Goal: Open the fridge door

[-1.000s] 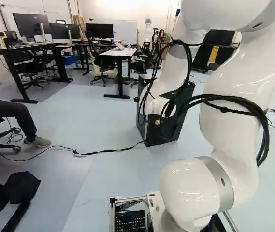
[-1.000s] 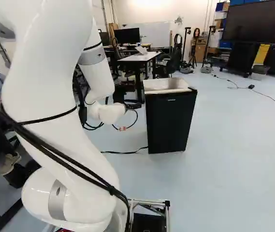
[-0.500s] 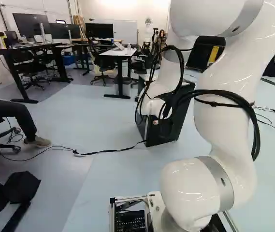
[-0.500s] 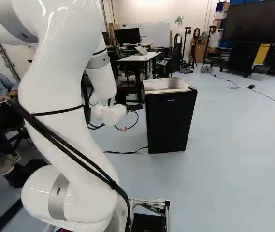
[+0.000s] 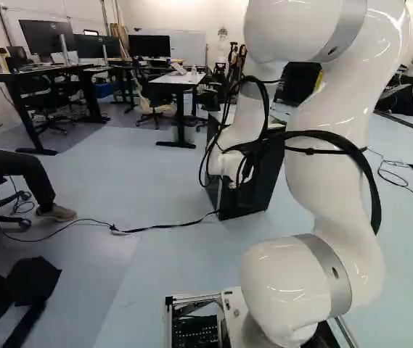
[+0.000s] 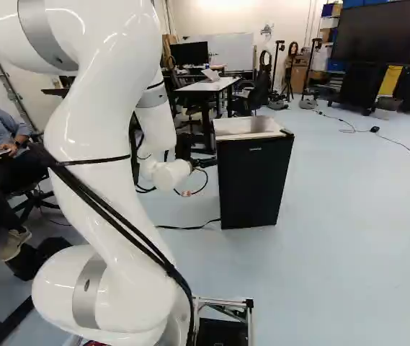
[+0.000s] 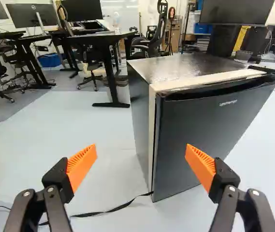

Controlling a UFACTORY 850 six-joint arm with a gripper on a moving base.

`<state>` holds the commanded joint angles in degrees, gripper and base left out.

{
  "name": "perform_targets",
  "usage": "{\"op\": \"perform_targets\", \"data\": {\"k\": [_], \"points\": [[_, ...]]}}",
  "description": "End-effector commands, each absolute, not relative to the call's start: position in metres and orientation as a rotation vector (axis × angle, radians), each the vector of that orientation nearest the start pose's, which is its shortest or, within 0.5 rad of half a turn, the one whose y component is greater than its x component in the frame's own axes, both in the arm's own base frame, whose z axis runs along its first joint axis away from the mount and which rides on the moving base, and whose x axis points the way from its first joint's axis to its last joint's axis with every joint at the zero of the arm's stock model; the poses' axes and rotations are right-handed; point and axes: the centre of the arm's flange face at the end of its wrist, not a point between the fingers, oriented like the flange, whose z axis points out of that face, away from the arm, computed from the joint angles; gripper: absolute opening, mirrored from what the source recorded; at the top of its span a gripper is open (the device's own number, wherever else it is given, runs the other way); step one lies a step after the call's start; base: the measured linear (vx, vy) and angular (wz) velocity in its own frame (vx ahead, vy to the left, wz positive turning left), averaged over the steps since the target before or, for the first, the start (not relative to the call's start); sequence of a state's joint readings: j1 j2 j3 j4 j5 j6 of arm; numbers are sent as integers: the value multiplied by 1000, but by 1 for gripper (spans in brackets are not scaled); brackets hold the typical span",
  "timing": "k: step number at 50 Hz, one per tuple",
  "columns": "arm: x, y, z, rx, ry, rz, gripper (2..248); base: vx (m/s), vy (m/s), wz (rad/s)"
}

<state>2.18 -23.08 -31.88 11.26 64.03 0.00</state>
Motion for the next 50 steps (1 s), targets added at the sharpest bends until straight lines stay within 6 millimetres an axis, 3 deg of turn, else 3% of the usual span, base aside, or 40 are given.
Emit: {"op": "perform_targets", "data": {"k": [50], "points": [[478,-11,254,-2580,471,-2054,247,0,0,0]]}}
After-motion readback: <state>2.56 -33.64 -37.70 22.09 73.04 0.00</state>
